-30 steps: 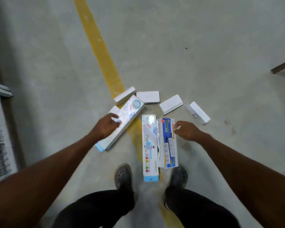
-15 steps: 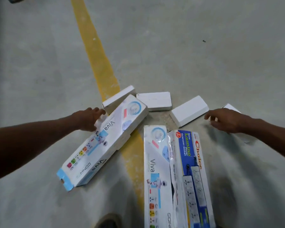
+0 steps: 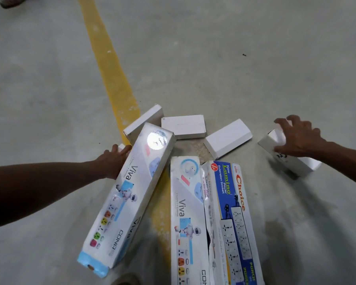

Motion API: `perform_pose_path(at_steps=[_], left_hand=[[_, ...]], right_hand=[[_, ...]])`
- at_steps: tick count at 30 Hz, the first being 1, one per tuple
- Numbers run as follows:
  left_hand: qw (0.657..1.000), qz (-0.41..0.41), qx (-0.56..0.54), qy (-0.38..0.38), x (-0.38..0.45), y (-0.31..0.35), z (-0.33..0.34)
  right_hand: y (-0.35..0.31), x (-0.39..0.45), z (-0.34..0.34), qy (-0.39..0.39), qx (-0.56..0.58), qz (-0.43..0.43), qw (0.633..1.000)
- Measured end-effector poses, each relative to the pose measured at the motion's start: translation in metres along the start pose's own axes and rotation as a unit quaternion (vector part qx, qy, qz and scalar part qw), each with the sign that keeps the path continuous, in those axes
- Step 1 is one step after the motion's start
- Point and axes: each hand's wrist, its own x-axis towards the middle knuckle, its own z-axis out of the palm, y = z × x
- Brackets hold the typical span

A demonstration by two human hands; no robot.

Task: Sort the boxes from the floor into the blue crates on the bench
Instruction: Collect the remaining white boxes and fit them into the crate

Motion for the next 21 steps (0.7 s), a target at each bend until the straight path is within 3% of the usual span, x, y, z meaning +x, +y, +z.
perform_pose_path(at_steps=[2, 5, 12, 15, 18, 21], left_hand=[[1.000, 0.007, 0.011, 0.027, -0.002, 0.002, -0.004], [0.998, 0.028, -0.005, 0.057, -0.006, -0.016, -0.006], [0.996, -0.024, -0.030, 0.079, -0.026, -0.067, -0.004], [0.992, -0.068, -0.051, 0.088, -0.031, -0.095, -0.008], [0.979, -0.115, -0.140, 0.091, -0.037, -0.121, -0.013], [0.943, -0.141, -0.256, 0.158, -0.039, -0.137, -0.017]], right_hand=[[0.012, 0.004, 0.009, -0.052, 0.030, 0.047, 0.997], [0.025, 0.006, 0.025, -0.089, 0.066, 0.043, 0.993], [0.024, 0.004, 0.024, -0.075, 0.006, 0.057, 0.996], [0.015, 0.007, 0.002, -0.006, 0.017, 0.066, 0.998], [-0.004, 0.010, -0.019, 0.056, 0.116, 0.071, 0.989], [-0.029, 0.017, -0.032, 0.037, 0.313, 0.066, 0.947]])
